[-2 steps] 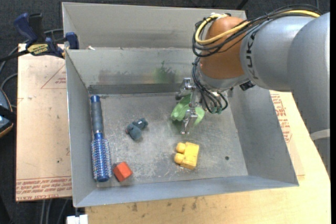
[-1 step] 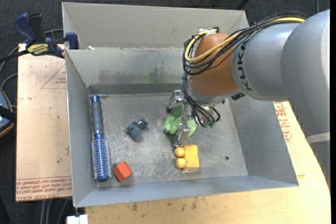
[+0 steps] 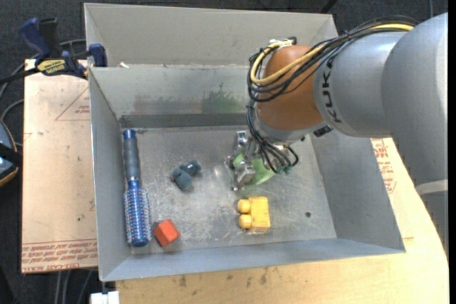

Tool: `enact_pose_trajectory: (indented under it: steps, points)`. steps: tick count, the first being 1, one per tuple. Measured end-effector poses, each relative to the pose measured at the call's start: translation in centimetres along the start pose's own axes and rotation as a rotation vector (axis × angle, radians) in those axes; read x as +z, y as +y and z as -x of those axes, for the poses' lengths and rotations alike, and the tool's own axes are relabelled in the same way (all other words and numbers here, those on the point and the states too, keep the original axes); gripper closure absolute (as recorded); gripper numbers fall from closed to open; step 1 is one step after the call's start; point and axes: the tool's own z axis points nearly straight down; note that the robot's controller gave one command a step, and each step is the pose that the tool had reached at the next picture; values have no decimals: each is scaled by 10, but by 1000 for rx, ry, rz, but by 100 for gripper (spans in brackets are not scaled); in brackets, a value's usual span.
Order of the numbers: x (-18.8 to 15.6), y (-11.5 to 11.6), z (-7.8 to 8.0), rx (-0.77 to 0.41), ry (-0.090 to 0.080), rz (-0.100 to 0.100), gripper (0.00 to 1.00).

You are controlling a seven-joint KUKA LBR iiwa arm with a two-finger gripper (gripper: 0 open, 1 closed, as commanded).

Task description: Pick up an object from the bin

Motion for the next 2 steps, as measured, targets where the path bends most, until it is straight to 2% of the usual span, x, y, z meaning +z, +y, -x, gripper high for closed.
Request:
enact_pose_trajectory:
  steps: [1,2]
  points:
    - [-114,-12,10,-484,9,3,100]
    - [-196,-58,-7,-682,9,3,100]
